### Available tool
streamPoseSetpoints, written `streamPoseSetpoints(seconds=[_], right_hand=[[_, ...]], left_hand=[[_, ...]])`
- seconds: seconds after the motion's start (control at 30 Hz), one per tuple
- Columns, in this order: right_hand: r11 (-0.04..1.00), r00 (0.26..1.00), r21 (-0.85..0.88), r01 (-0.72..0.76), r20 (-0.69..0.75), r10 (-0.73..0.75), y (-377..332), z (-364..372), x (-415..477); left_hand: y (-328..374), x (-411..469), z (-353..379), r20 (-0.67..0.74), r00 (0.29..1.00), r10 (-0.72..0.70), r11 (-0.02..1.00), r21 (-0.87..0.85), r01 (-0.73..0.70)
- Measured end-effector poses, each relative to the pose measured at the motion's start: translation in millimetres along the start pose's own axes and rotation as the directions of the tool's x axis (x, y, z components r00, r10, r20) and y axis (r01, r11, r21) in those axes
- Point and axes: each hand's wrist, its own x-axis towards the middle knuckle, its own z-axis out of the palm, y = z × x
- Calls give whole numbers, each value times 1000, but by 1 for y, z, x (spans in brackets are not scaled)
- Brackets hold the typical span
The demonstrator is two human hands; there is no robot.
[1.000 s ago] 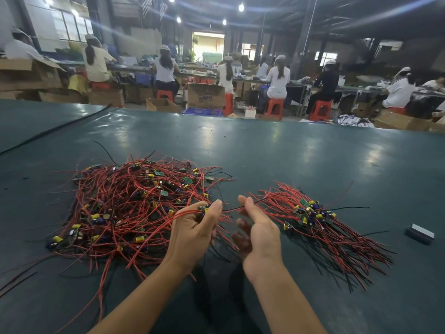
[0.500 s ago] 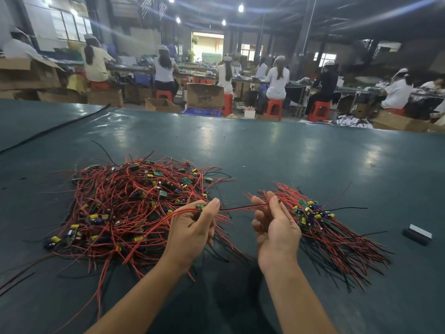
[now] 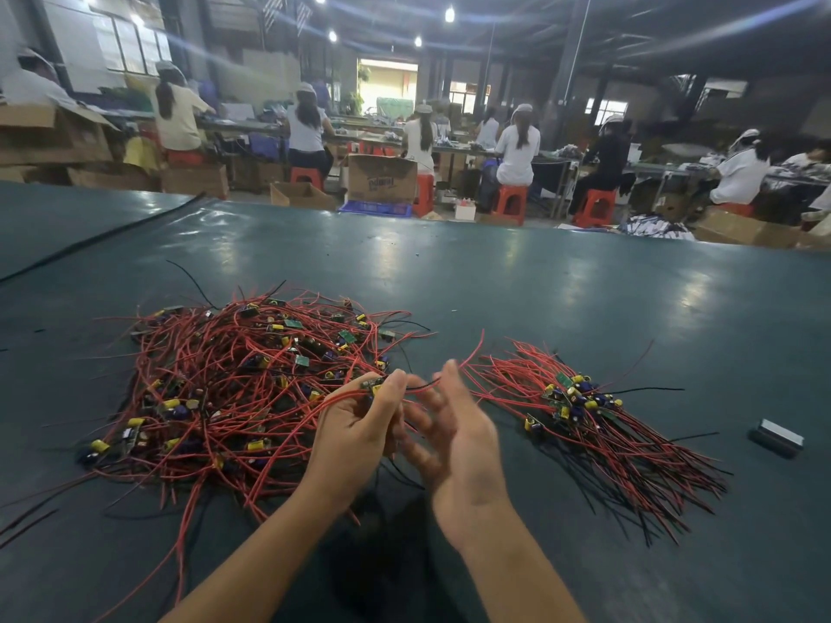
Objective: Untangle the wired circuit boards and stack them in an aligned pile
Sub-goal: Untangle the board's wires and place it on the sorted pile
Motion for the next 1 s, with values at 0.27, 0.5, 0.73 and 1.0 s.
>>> streamPoseSetpoints(seconds=[0.27,0.5,0.73,1.0], right_hand=[[1000,995,-3,26,-92,-26,13,11,-5],[1000,971,-17,12,-241,-16,-4,1,6],[993,927,91,77,-373,-38,-28,-27,25],[979,935,160,125,-349,-62,-29,-37,32]], left_hand=[[1,1,-2,32,999,24,994,106,-27],[7,-1,-1,45,997,60,974,214,-68],[11,-1,-1,43,999,27,984,177,-34],[9,-1,-1,54,998,15,990,139,-22]])
